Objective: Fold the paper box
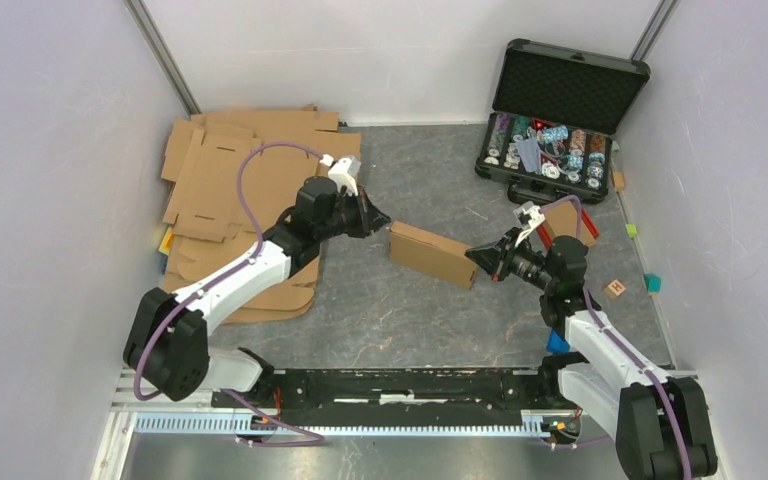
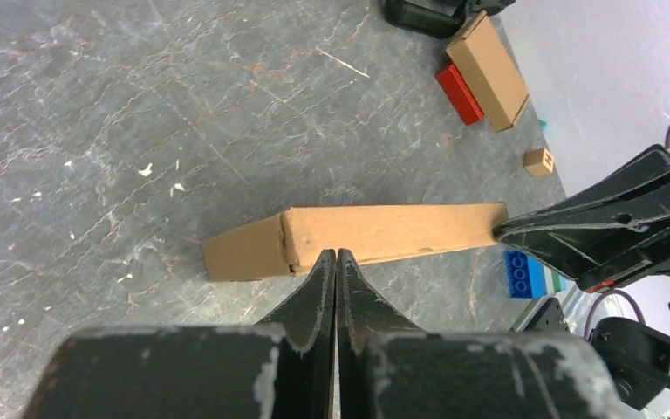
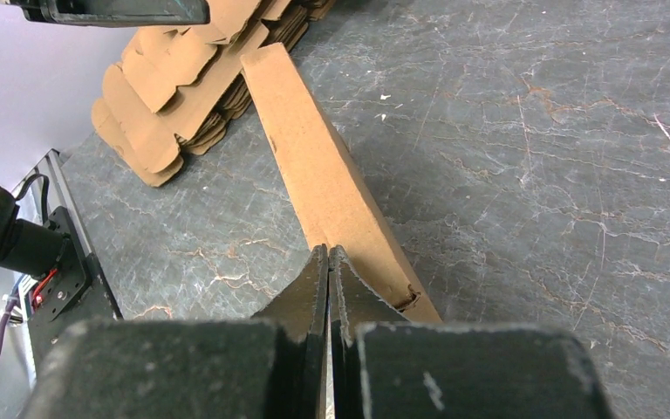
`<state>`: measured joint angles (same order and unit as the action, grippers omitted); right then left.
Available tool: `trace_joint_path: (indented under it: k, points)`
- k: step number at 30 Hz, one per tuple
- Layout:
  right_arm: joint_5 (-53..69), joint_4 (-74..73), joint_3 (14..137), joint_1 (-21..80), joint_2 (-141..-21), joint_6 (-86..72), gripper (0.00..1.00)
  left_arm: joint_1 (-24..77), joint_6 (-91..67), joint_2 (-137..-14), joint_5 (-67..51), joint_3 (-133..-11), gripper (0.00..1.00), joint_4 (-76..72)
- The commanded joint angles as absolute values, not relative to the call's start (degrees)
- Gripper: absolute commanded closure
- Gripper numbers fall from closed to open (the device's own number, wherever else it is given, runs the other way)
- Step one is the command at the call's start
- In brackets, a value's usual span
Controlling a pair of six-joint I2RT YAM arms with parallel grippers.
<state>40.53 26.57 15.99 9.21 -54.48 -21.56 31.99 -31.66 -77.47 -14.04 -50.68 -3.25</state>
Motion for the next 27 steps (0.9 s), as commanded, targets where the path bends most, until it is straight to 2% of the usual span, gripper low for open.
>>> trace_joint_path:
  k: [1,10,15,27]
  points:
    - [40.56,19.31,14.76,9.46,-56.12,-19.43,1.0,32.52,-30.32,-79.14,-17.44,-53.99,0.98,-4.49]
    - [41.05,18.64,14.64,9.58,-55.9,-18.99,1.0,30.7,-32.77,-87.17,-18.05,-50.4,0.98,-9.46]
    - [41.2,18.42,14.68,9.53,-55.39,-18.88,1.0,29.99,-34.01,-86.27,-17.53,-47.02,0.98,-11.34]
    - [41.74,18.29,14.88,9.56,-55.24,-18.85,1.0,29.66,-32.58,-82.91,-17.28,-55.95,0.98,-5.63]
